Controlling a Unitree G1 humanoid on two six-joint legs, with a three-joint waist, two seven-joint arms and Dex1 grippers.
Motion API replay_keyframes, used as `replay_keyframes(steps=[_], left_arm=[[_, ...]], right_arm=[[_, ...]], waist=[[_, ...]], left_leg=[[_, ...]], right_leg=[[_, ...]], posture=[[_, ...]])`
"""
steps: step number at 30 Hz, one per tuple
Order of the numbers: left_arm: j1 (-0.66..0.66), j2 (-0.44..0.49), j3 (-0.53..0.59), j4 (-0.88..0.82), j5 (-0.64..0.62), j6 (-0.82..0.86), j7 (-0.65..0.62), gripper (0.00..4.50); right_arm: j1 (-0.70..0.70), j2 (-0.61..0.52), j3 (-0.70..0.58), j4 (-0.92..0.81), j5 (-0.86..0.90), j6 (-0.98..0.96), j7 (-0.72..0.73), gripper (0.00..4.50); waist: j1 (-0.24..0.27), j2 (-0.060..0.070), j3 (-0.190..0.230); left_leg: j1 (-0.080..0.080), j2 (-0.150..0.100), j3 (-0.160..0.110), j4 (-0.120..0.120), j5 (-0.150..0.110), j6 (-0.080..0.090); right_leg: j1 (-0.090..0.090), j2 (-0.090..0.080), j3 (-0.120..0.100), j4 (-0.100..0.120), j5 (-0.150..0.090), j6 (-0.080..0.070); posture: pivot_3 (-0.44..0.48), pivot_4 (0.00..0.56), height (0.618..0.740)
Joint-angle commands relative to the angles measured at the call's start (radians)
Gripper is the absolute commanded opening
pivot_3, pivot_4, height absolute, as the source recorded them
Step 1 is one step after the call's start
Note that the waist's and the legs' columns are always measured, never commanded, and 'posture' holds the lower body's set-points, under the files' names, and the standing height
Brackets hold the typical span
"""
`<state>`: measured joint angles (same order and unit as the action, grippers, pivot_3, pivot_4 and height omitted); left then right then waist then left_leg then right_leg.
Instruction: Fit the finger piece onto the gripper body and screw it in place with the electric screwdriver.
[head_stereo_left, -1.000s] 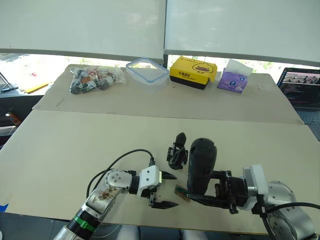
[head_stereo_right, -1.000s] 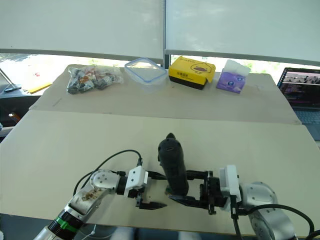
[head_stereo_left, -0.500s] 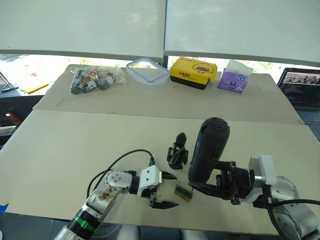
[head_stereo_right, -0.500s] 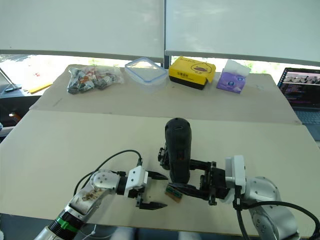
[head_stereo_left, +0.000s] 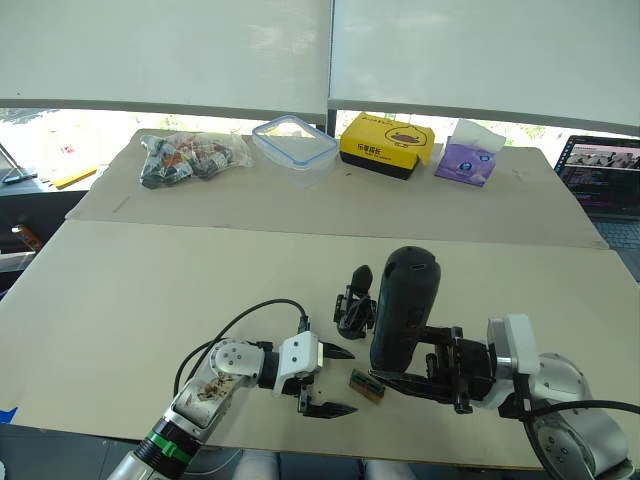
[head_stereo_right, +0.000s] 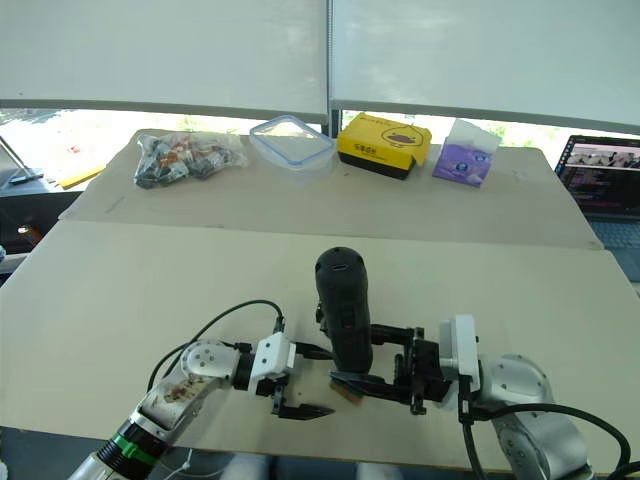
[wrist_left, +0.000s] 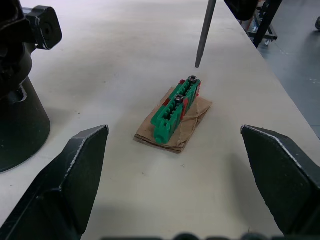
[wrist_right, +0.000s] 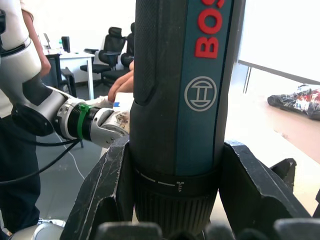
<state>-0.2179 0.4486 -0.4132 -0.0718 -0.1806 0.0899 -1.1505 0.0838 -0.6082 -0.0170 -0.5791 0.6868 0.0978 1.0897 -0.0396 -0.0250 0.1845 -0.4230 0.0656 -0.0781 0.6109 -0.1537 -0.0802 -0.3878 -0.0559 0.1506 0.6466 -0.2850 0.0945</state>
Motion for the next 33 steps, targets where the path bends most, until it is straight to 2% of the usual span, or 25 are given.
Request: replay_keyframes(steps=[1, 33], left_arm=[[0.022, -0.001, -0.035, 0.015, 0.013, 0.009, -0.006, 4.5], [0.02, -0.004, -0.039, 0.013, 0.015, 0.013, -0.005, 4.5]], right_arm=[[-0.013, 0.006, -0.012, -0.031, 0.01, -0.026, 0.006, 1.96], [-0.013, 0.02, -0.021, -0.008, -0.015, -0.037, 0.027, 1.96]], waist=[[0.0, 0.0, 0.0], [0.0, 0.0, 0.0]], left_leg=[[0.0, 0.0, 0.0, 0.0, 0.0, 0.0], [0.0, 0.0, 0.0, 0.0, 0.0, 0.0]], right_leg=[[0.0, 0.0, 0.0, 0.0, 0.0, 0.0], [0.0, 0.0, 0.0, 0.0, 0.0, 0.0]], posture=[[0.0, 0.15, 0.74], [0.0, 0.15, 0.74]])
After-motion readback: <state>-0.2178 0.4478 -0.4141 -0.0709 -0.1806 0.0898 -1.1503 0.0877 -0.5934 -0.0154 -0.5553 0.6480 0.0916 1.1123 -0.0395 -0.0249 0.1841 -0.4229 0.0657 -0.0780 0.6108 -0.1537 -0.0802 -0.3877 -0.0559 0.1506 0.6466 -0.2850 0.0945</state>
